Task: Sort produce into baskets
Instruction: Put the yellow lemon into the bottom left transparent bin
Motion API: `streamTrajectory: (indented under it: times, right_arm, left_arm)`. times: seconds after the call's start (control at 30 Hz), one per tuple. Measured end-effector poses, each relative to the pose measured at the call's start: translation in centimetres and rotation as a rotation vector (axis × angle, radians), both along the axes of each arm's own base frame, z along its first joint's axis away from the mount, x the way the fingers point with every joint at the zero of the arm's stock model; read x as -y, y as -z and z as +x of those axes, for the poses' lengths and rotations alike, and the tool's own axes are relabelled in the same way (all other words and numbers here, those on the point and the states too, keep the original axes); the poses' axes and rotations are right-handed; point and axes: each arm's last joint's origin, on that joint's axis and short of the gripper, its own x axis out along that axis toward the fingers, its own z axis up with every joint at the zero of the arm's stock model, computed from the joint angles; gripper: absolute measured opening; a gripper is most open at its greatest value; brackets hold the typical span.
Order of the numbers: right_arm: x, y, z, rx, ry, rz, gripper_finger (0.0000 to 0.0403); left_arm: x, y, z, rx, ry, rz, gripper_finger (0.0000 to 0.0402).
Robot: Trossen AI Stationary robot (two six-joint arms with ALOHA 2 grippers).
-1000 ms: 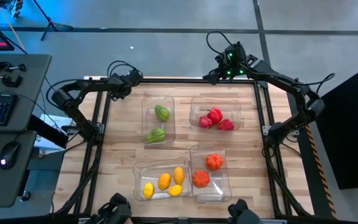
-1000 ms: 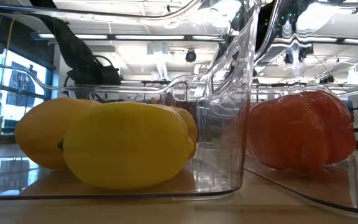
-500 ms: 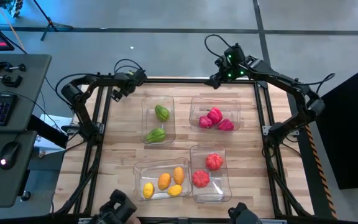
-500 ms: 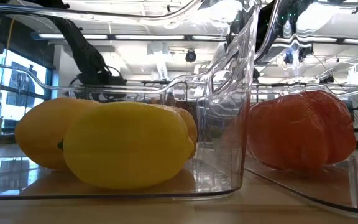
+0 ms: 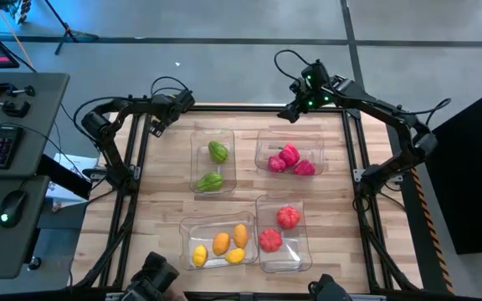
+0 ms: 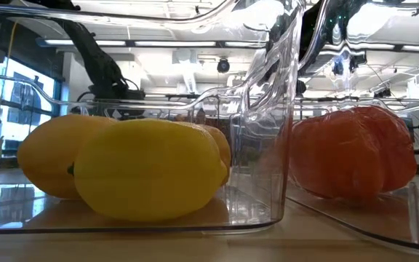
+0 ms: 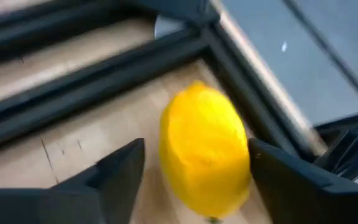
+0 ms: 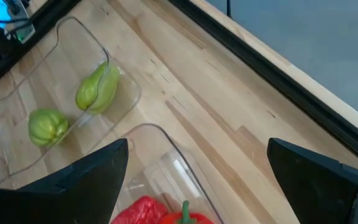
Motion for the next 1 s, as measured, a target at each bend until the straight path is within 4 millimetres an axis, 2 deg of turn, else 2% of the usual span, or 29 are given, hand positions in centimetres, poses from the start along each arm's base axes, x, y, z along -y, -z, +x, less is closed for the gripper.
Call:
streamTrajectory:
  times: [0.13, 0.27, 0.47, 0.57, 0.67, 0.77, 0.9, 1.0]
  right_arm:
    - [-0.1, 0.1, -0.1, -0.019, -0.015, 0.002, 0.0376]
    - [-0.1, 0.1, -0.1, -0.019, -0.015, 0.002, 0.0376]
    - [0.2, 0.0, -0.2, -0.003, -0.013, -0.024, 0.0376]
    - [0.5, -0.3, 0.0, 0.028, -0.011, -0.054, 0.0376]
    - [0.7, -0.6, 0.3, 0.062, -0.012, -0.085, 0.0376]
    - [0.8, -0.8, 0.4, 0.087, -0.012, -0.110, 0.0376]
    - [1.0, -1.2, 0.6, 0.119, -0.014, -0.144, 0.0376]
    - [1.0, -1.4, 0.7, 0.140, -0.042, -0.167, 0.0376]
  left_arm:
    - [-0.5, 0.2, -0.5, 0.050, 0.027, -0.065, 0.0188]
    - [-0.1, -1.1, -0.3, 0.051, 0.123, -0.094, 0.0121]
    - [1.7, -6.7, 0.3, 0.007, 0.256, 0.104, 0.0121]
    - [3.2, -10.0, 1.3, 0.014, 0.408, 0.220, 0.0139]
    - [5.4, -13.1, 2.8, -0.007, 0.633, 0.330, 0.0153]
    - [8.5, -16.2, 4.6, 0.022, 0.906, 0.453, 0.0156]
    - [13.7, -19.1, 6.9, 0.197, 1.332, 0.594, 0.0155]
    - [17.9, -20.8, 8.0, 0.420, 1.657, 0.665, 0.0159]
